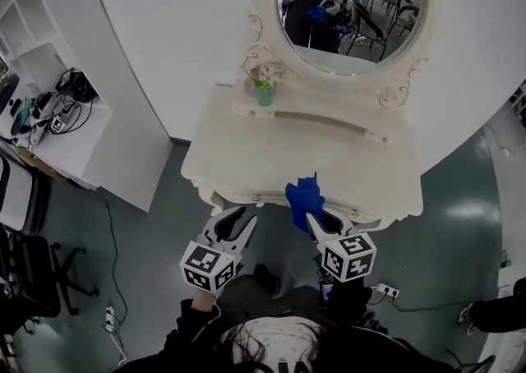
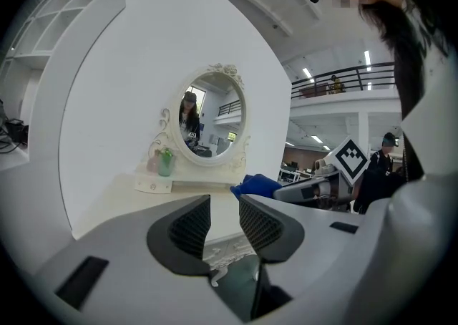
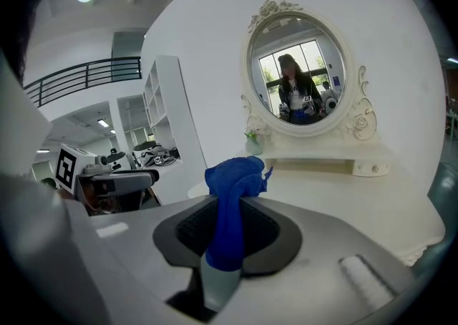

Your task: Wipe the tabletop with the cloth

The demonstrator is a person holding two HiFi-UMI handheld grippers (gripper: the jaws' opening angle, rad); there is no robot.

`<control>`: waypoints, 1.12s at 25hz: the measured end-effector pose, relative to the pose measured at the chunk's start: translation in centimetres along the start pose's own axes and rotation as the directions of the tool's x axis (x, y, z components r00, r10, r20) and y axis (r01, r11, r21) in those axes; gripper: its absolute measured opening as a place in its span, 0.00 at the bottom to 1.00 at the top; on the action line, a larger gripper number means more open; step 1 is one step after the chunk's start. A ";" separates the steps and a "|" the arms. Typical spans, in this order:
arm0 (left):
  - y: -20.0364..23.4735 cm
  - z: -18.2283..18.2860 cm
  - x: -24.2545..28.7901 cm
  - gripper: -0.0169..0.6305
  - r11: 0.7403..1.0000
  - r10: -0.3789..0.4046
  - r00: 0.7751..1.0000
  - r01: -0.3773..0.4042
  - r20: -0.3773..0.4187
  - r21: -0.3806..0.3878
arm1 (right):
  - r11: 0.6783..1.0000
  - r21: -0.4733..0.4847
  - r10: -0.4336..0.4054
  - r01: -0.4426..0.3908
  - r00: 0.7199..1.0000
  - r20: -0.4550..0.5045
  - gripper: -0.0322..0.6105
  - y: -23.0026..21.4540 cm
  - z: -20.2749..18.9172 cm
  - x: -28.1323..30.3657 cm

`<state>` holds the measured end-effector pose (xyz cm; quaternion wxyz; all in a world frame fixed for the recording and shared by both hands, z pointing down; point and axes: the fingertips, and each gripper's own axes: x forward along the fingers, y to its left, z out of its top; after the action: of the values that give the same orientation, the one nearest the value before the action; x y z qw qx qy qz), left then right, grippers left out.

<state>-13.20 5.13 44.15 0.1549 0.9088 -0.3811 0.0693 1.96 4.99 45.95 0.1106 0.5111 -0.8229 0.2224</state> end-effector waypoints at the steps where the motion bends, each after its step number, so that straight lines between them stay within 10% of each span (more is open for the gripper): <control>1: 0.1 -0.2 0.0 0.22 1.000 -0.007 1.000 0.007 -0.003 -0.006 | 1.000 -0.002 -0.006 0.006 1.000 -0.007 0.19 0.0 0.0 0.2; 28: 7.4 3.6 8.8 0.22 0.996 0.077 0.997 -0.077 -0.010 -0.036 | 0.984 -0.170 -0.059 0.056 0.998 -0.009 0.19 -13.6 12.7 19.0</control>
<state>-12.30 -6.83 44.57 0.1701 0.8902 -0.4163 0.0724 6.06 -21.28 46.01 0.1659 0.5218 -0.8229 0.1516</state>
